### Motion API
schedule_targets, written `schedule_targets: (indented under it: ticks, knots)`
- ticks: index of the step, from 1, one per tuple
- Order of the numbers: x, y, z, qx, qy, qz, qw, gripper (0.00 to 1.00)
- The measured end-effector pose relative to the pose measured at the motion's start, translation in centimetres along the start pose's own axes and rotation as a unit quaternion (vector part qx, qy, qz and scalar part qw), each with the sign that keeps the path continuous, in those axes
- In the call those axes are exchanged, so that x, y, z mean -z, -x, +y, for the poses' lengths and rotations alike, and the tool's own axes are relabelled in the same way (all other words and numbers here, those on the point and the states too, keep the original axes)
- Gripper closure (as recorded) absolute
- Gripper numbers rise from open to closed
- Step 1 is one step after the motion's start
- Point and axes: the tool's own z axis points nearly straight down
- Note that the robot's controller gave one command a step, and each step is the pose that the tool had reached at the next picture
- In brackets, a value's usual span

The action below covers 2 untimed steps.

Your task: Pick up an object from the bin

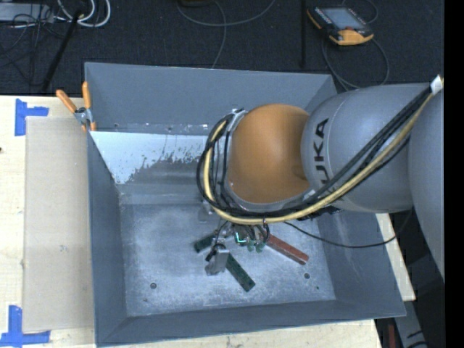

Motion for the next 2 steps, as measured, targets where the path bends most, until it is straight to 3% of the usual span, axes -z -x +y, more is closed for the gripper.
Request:
schedule_targets:
  ticks: [1, 2]
  knots:
    - [-10.28, 3.95, -5.76, 0.128, 0.0, 0.0018, 0.9917, 0.0]
    - [-9.97, 4.08, -5.64, 0.127, 0.0, -0.0002, 0.9918, 1.0]
